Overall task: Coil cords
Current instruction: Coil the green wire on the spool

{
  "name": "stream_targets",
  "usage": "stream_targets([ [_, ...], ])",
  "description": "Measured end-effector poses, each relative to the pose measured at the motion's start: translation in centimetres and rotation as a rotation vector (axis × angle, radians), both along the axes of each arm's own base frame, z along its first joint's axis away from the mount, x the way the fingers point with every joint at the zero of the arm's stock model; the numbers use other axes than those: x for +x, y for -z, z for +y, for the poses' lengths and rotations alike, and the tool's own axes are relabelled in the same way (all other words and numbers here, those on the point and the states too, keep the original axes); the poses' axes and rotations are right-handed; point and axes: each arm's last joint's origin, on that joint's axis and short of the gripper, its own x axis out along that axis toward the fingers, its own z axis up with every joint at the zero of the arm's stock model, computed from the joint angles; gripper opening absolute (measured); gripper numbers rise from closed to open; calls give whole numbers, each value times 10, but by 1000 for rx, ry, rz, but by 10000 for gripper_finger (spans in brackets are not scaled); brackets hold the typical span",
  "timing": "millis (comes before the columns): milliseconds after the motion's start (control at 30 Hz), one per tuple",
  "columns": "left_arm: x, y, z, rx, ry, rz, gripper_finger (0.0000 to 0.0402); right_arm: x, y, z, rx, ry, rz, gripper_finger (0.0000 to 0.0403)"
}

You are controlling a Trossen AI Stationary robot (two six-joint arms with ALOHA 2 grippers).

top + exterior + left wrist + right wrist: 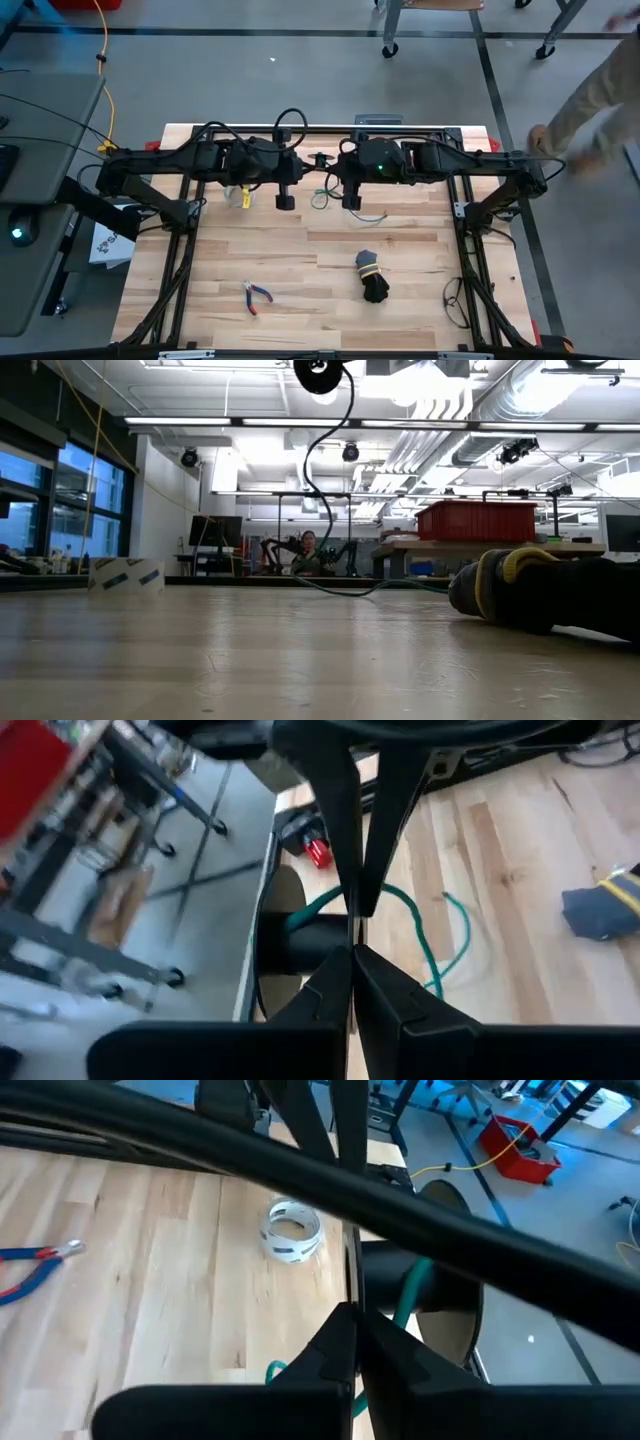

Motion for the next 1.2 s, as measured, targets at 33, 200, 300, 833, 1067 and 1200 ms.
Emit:
stream_targets([
  [33,-1,1,0,-29,-5,7,8,-2,-1,0,3,-4,1,1],
  [200,-14,2,0,-132,9,59,31,-18,-14,-6,24,36,-23,1],
  [300,-25,-7,0,-187,5,48,50,-28,-23,-11,39,58,-59,1],
  [833,-79,8,19,-715,-97,-769,155,-21,-41,-28,367,-95,-414,0],
  [1067,-74,26,10,-665,9,-799,157,-16,-44,-33,423,-149,-476,0],
  [1200,-64,28,10,-615,31,-810,157,-15,-45,-32,440,-166,-486,0],
])
